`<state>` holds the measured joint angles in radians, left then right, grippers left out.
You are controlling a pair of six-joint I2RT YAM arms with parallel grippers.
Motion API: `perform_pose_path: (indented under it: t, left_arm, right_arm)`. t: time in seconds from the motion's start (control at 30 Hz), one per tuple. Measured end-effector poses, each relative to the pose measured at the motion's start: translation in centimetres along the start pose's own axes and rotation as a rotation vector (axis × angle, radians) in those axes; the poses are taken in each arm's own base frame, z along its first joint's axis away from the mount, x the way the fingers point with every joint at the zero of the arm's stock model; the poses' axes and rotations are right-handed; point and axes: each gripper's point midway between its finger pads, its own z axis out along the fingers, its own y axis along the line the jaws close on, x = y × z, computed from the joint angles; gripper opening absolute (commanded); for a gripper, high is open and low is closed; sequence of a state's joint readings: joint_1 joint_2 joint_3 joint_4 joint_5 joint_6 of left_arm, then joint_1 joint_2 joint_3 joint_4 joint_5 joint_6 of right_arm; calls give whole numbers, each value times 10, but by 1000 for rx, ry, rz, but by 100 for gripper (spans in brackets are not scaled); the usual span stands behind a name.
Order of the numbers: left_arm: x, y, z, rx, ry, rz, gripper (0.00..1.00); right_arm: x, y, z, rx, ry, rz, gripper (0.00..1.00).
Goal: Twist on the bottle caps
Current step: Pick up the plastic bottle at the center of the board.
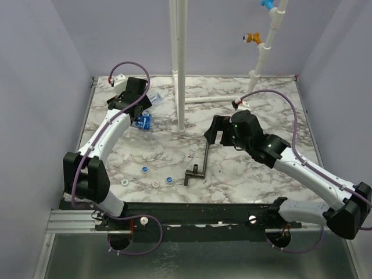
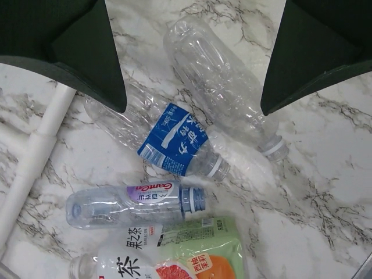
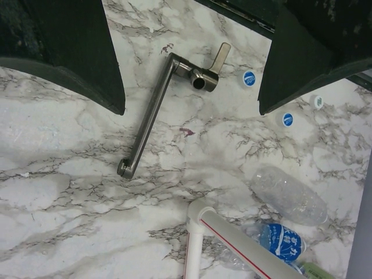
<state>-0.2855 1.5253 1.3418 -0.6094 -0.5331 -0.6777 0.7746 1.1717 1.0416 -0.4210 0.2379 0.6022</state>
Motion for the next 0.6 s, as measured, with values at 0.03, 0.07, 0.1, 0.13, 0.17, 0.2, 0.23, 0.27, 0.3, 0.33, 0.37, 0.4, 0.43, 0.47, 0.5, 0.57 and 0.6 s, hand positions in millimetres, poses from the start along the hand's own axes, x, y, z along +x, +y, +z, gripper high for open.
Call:
perform_pose_path:
  t: [0.03,0.07,0.1,0.13,0.17,0.2,0.23,0.27,0.3,0.33,0.37,0.4,0.43,0.47,0.5,0.57,0.6]
  left_arm:
    - [-3,3,7,-17,2,-12,99]
    - [-5,3,12,-28,5,-25,99]
    - [-5,2,15,-35,7,-41,99]
    - [-3,2,17,-43,8,-62,99]
    - [0,4,18,-57,9,-85,99]
    - [4,10,17,-74,10,-115,99]
    - [10,17,16,-94,14,-140,99]
    - [16,24,16,-111,18,-167,99]
    - [20,32,15,-131,22,-201,99]
    - [24,43,14,-156,29,-235,99]
    - [28,53,14,-180,35,-271,99]
    - [30,59,15,-195,36,-295,99]
    - [34,72,16,-225,43,-338,99]
    - [39,78,17,-241,51,-368,99]
    - [46,86,19,-259,63,-394,99]
    - [58,96,23,-279,94,-428,99]
    - [66,98,26,-279,114,-442,99]
  right_arm:
    - [0,-2,-1,3,-2,3,100]
    - [0,-4,-2,3,-4,5,100]
    - [0,-5,-4,3,-7,7,100]
    - [0,-5,-6,1,-11,10,100]
    - [0,-6,-7,-1,-14,12,100]
    - [-1,-6,-9,-4,-17,15,100]
    - [-1,-6,-11,-6,-21,17,100]
    - [-1,-6,-12,-8,-22,18,100]
    - [0,-7,-13,-8,-23,19,100]
    - [1,-8,-13,-8,-20,20,100]
    - [3,-9,-13,-7,-16,20,100]
    - [6,-10,-12,-7,-12,19,100]
    - [8,-11,-12,-5,-6,18,100]
    - [11,-12,-11,-4,1,16,100]
    - [13,-13,-11,-1,6,15,100]
    - [16,-15,-10,1,13,13,100]
    - [17,-15,-10,0,14,13,100]
